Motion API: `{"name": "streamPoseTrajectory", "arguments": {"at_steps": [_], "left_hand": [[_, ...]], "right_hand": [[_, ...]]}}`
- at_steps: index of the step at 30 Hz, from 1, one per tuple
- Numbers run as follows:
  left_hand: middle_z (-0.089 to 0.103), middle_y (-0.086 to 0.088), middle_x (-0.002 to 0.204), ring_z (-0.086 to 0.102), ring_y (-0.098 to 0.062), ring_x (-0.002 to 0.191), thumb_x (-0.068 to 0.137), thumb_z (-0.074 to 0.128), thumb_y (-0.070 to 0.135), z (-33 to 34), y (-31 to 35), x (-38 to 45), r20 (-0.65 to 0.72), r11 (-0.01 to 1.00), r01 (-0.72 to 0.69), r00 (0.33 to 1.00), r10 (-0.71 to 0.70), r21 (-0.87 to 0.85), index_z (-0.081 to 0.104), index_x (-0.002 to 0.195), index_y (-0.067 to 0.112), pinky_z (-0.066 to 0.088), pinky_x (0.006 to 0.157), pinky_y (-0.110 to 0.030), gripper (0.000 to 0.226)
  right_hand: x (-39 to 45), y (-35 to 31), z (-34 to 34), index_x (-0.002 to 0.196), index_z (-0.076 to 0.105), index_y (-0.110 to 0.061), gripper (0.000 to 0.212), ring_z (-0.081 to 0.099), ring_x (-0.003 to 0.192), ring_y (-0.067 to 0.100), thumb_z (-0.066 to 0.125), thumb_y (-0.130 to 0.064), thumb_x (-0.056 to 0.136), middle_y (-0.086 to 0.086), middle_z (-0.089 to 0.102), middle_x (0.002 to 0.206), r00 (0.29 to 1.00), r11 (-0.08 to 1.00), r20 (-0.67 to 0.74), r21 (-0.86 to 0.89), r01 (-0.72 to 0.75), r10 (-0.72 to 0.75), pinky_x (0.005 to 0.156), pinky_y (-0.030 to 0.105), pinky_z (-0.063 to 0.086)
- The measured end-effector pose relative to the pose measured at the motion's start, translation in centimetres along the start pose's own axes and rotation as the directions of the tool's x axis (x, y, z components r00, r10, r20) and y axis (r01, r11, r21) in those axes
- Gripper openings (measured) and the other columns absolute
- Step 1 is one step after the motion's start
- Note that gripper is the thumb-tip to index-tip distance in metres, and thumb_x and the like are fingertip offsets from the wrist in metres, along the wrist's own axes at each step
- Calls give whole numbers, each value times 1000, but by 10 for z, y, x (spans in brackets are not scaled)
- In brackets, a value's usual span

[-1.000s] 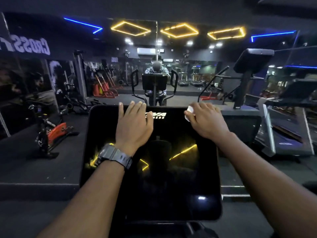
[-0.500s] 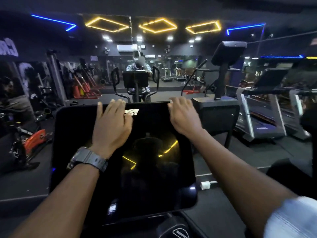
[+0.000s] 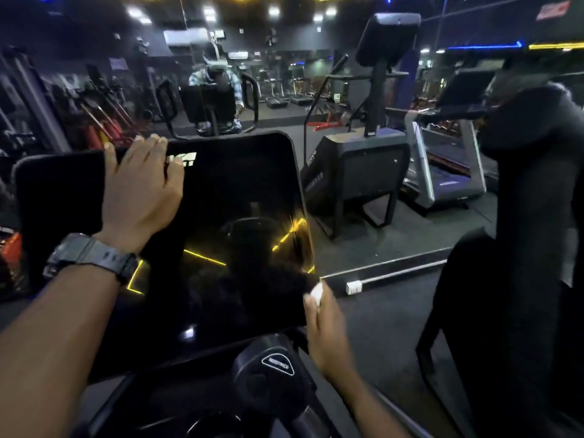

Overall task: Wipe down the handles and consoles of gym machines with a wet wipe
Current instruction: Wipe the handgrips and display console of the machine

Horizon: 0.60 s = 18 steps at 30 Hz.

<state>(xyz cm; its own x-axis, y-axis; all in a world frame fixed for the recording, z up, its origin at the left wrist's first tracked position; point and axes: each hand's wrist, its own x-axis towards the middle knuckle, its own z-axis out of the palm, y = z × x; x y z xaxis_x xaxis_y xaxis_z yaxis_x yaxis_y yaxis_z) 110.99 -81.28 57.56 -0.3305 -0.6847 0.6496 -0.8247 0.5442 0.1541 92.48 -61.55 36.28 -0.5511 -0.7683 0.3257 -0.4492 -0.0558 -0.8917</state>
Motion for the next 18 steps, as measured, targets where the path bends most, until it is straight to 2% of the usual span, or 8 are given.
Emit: {"name": "streamPoseTrajectory", "arguments": {"at_steps": [2,3,5,7,11,14,16,18], "left_hand": [[37,-14,159,25,-27,152,99,24,41,1,0,0,-8,1000,0,1000,0,8,40,150,2,-2,124,-54,66],[37,-14,159,25,-27,152,99,24,41,1,-1,1,-10,1000,0,1000,1,8,40,150,2,-2,124,-54,65],[36,-14,160,24,-27,152,101,25,40,2,-2,1,-12,1000,2,1000,-2,1,39,150,4,-3,124,-55,63],[35,-12,160,24,-25,152,102,26,39,2,-4,0,-19,1000,3,1000,-3,1,39,150,4,-4,124,-54,61],[36,-13,160,24,-25,152,103,27,39,2,-3,-1,-30,1000,-7,1000,7,2,39,150,4,-4,124,-55,60],[39,-14,158,27,-25,151,103,28,38,2,-4,0,-45,1000,-9,999,8,-12,41,149,4,-3,124,-56,59],[44,-16,153,31,-28,148,103,28,37,3,-4,2,-61,1000,-23,998,23,-4,43,146,4,-3,124,-57,57],[50,-18,146,35,-31,144,103,28,36,3,-2,3,-63,1000,-31,997,32,4,46,141,4,-2,123,-58,53]], "right_hand": [[-26,5,-2,124,51,-35,23,56,109,-8,41,-32,104,-14,63,115,999,997,8,62,-43,43,88,13,43],[-24,3,-4,128,51,-35,26,55,113,-8,40,-29,105,-15,63,118,999,995,3,93,-32,32,90,12,44],[1,-12,-8,141,48,-27,37,49,127,-2,36,-33,106,-14,58,134,1000,990,-20,137,22,-19,105,22,41],[42,-34,-13,147,42,-24,43,42,134,0,35,-36,107,-13,51,143,999,989,8,141,40,-41,113,28,36],[77,-51,-22,148,36,-33,46,45,129,2,35,-46,104,-14,51,141,975,978,215,186,-97,56,109,30,38],[35,-26,-18,139,46,-37,40,51,122,-5,38,-50,102,-22,58,130,970,950,218,262,-168,111,107,32,42],[4,-13,-9,133,50,-39,36,52,119,-9,44,-51,99,-24,59,128,953,869,212,402,-289,219,105,31,45],[-9,-9,-1,135,51,-35,49,51,127,0,56,-56,92,-18,56,137,879,648,287,595,-475,380,108,41,44]]}}
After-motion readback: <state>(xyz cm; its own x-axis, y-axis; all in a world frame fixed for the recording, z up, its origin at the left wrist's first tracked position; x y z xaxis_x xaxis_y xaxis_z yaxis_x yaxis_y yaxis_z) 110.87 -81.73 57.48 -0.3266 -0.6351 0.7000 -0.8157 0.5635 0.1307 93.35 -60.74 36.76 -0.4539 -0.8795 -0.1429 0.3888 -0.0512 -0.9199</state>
